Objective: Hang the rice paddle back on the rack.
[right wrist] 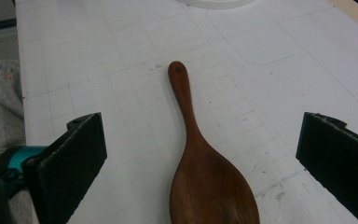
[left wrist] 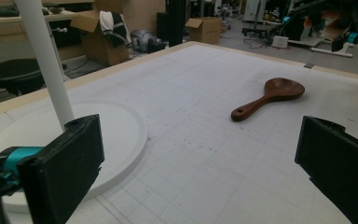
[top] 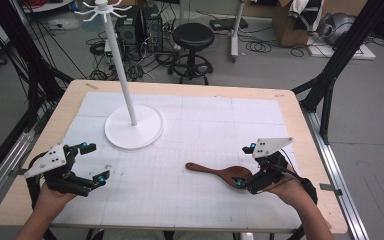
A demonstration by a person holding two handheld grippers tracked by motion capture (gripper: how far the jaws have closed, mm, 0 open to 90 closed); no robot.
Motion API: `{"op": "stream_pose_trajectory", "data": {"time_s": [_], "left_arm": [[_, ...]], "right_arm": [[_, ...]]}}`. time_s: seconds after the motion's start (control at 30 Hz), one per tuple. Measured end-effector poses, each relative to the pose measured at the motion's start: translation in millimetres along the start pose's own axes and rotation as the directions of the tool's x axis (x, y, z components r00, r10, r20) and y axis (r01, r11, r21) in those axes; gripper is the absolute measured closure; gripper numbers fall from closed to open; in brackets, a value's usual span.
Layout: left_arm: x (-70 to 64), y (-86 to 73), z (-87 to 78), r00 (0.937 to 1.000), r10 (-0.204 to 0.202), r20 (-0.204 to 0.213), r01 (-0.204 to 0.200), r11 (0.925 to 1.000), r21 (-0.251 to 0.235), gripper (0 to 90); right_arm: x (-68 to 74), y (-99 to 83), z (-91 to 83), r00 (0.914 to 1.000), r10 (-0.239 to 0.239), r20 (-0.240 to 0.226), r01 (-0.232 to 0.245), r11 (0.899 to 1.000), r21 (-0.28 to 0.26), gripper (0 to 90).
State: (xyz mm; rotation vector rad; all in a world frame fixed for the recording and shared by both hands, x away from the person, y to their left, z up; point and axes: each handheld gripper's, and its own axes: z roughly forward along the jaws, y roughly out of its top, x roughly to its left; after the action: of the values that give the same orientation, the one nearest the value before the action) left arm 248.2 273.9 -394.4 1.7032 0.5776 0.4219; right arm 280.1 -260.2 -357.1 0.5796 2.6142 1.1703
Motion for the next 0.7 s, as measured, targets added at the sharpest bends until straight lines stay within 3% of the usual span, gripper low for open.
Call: {"op": "stream_pose_trajectory", "data": {"time_s": [0.37, 0.57, 0.7], "left_arm": [[-0.6, -0.6, 0.7, 1.0000, 0.001, 0.001, -0.001, 1.0000, 0.003, 1.8], [-1.4, -1.0, 1.2, 1.0000, 0.004, 0.004, -0.004, 1.0000, 0.005, 1.7], [-1.5, -1.1, 1.1, 1.0000, 0.003, 0.001, -0.003, 1.0000, 0.006, 1.8]], "right_arm": [[-4.6, 7.0, 0.4, 0.9990, -0.040, -0.018, 0.041, 0.998, 0.053, 0.4], [-7.2, 12.2, 0.3, 0.9963, -0.060, -0.062, 0.065, 0.995, 0.080, 0.4], [-9.5, 14.7, 1.0, 0.9957, -0.067, -0.064, 0.073, 0.993, 0.095, 0.5]]}}
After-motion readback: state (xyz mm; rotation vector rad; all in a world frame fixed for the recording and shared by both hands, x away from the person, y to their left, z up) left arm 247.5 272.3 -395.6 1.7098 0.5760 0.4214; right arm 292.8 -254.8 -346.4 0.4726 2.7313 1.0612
